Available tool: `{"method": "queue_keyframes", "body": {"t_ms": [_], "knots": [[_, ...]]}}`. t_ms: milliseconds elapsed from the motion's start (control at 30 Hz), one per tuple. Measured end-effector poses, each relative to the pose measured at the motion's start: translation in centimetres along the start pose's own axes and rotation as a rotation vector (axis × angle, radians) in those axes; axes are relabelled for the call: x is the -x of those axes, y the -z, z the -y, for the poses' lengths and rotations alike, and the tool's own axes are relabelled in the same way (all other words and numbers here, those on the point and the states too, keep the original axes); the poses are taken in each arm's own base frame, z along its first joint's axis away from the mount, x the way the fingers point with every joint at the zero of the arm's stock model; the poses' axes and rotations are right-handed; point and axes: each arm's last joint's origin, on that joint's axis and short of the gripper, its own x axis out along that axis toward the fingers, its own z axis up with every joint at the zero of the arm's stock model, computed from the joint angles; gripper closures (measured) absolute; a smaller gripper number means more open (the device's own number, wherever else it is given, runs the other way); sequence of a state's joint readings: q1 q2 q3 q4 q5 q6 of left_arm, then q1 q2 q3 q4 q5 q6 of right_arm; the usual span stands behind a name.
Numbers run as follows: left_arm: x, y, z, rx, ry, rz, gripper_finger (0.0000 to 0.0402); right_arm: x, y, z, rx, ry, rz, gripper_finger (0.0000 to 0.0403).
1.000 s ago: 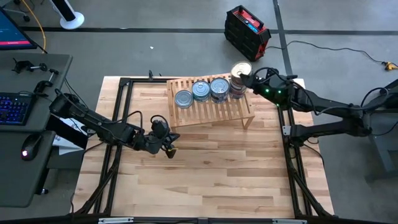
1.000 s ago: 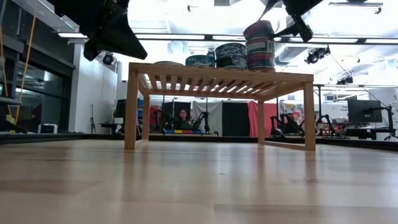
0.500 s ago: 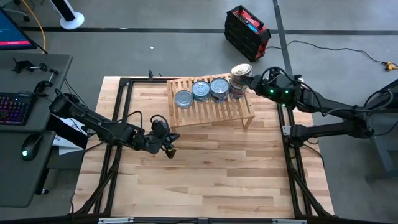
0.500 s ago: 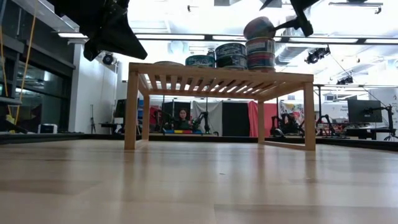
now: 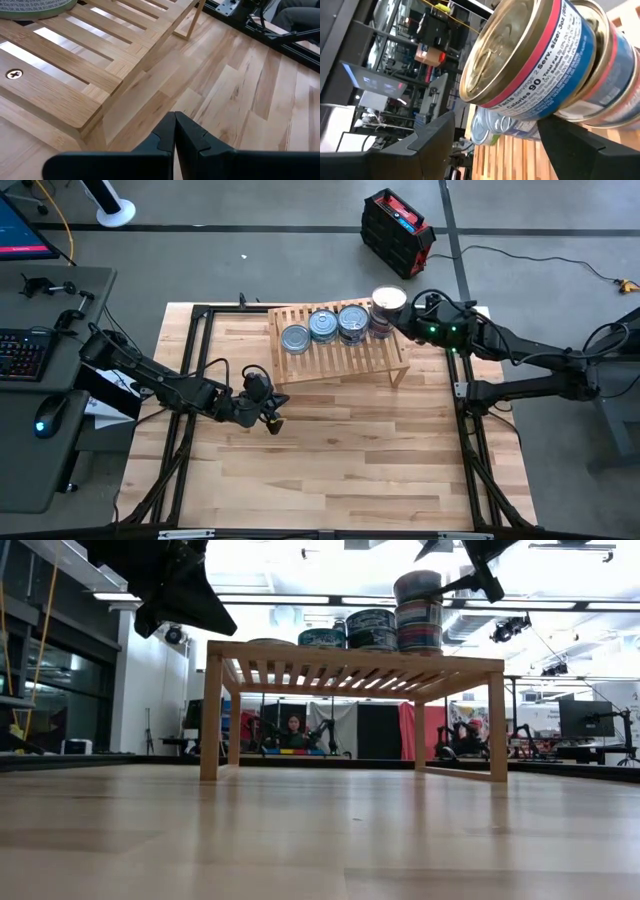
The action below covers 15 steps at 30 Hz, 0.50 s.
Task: Stack canned seafood by type on shelf
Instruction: Stack the pink tuna can on the stacked pink tuna cans on the shelf
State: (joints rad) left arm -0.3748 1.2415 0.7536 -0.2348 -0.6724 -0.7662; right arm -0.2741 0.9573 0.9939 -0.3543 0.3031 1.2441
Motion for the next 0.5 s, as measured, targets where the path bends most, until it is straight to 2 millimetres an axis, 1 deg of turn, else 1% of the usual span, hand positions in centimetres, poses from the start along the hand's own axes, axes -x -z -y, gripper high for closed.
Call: {"method": "queue_keyframes", "body": {"t_ms": [200, 500], "knots": [[0.0, 0.0, 0.0, 0.0, 0.0, 0.0, 0.0401, 0.03, -0.09, -0.4, -0.041, -0.045, -0.005, 0.013], [-0.01, 0.0, -0.01, 0.0, 0.0, 0.0, 0.0401, 0.01, -0.03, -0.33, -0.054, -0.038, -0.015, 0.013]]}}
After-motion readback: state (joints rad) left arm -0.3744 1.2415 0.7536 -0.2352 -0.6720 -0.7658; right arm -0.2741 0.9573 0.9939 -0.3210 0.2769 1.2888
